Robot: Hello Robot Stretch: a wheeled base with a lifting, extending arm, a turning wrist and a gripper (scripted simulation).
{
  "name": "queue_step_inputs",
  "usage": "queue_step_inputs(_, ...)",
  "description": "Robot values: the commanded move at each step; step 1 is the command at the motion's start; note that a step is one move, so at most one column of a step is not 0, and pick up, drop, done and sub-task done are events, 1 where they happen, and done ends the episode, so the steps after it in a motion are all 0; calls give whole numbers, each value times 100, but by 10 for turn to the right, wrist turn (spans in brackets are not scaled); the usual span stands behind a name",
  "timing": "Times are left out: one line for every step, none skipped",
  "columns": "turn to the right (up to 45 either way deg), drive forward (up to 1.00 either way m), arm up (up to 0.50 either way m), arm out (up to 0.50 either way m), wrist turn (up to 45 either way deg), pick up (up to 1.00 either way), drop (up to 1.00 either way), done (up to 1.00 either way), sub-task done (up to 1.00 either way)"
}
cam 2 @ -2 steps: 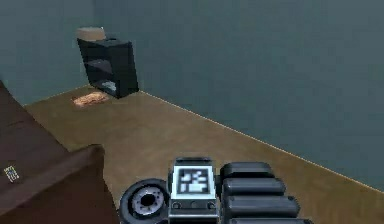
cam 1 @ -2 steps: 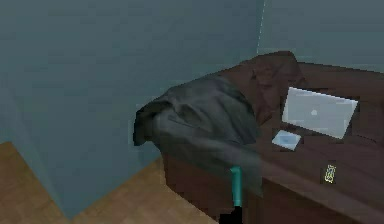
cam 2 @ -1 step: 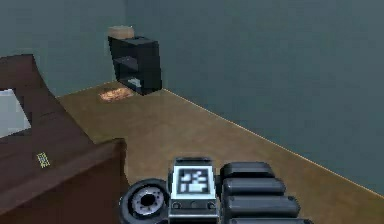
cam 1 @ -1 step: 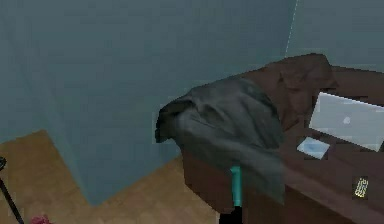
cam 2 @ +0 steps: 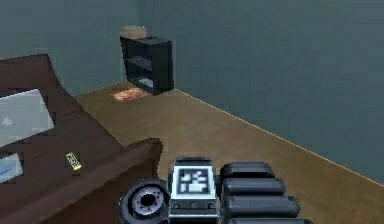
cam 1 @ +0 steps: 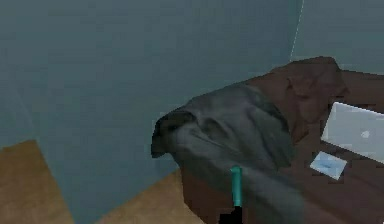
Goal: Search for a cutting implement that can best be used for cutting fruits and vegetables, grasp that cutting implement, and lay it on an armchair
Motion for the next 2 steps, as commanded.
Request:
queue_step_inputs(450,0,0,0,0,0,0,0,0)
queue_step_inputs(450,0,0,0,0,0,0,0,0)
